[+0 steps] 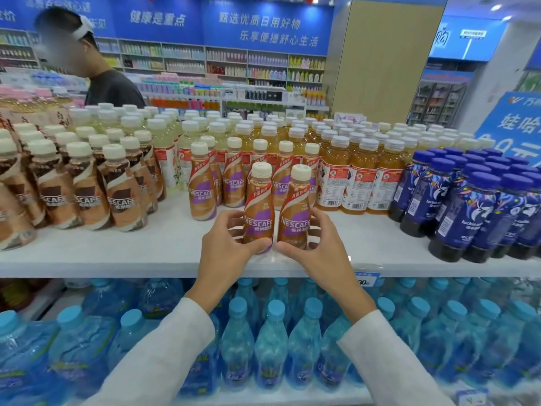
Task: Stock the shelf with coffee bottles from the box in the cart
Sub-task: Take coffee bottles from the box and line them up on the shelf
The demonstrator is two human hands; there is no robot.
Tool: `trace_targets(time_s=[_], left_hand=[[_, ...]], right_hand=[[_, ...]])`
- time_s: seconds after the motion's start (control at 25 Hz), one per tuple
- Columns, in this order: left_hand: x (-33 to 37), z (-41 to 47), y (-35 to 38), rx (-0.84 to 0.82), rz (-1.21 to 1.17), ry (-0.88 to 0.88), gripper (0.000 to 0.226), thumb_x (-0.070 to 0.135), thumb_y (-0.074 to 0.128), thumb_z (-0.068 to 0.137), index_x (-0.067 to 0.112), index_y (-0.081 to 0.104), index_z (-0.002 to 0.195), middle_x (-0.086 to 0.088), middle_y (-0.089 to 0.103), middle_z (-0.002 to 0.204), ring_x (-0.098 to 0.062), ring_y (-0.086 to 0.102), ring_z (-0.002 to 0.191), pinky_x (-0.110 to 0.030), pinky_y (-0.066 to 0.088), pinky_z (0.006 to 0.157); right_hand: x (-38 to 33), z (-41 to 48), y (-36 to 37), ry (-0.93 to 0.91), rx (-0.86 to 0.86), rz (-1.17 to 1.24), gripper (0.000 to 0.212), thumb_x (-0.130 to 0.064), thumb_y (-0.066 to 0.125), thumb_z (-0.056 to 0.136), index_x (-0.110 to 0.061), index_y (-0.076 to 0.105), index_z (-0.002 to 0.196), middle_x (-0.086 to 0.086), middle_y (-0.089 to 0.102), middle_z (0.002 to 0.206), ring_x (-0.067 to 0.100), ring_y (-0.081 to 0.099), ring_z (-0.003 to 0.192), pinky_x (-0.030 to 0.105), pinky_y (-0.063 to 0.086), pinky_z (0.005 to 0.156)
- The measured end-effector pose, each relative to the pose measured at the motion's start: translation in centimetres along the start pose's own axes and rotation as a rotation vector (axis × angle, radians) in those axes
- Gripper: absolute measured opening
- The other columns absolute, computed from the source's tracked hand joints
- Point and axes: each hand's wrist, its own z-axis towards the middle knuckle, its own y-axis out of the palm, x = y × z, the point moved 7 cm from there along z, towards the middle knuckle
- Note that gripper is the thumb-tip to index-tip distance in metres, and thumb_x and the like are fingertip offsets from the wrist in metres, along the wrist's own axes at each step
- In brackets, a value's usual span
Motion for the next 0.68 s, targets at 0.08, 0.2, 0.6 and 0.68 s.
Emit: trace_targets(time_s=[0.08,0.2,0.6,0.68], left_hand=[[0.2,-0.5,0.2,0.018,-0.009,-0.003,0.068,0.037,0.093,0.067,0.03,0.052,0.121,0.015,0.062,0.113,-0.008,0.065,0.101,-0.011,0.049,0.076],[0.3,-0.7,0.4,0.049,-0.011,-0.014,0.064,0.037,0.09,0.071,0.031,0.049,0.119,0.013,0.061,0.115,-0.009,0.063,0.103,-0.013,0.05,0.079],[-0.6,2.8,-2.0,0.272,0.168,-0.003,0.064,0.036,0.086,0.078,0.015,0.058,0.132,-0.003,0.059,0.127,-0.015,0.059,0.107,-0.026,0.048,0.088],[-0.8,3.8,-2.2,0.292,0.168,-0.03,0.061,0.034,0.085,0.079,0.015,0.057,0.13,-0.004,0.061,0.127,-0.014,0.059,0.104,-0.025,0.048,0.087]], right_hand=[[-0.1,-0.4,-0.3,0.017,0.025,0.046,0.082,-0.05,0.086,0.072,-0.038,0.042,0.14,-0.018,0.055,0.132,0.004,0.058,0.115,0.02,0.053,0.089],[-0.3,-0.5,0.1,0.036,0.081,0.09,0.058,-0.035,0.084,0.08,-0.042,0.049,0.126,-0.023,0.06,0.115,-0.004,0.062,0.101,0.009,0.05,0.074],[-2.5,3.2,5.2,0.001,0.076,0.111,0.055,-0.03,0.08,0.085,-0.026,0.056,0.134,-0.011,0.065,0.121,0.008,0.064,0.108,0.03,0.055,0.095],[-2.4,4.4,6.2,0.007,0.082,0.101,0.052,-0.031,0.079,0.086,-0.027,0.055,0.132,-0.009,0.066,0.126,0.01,0.063,0.111,0.035,0.055,0.099]])
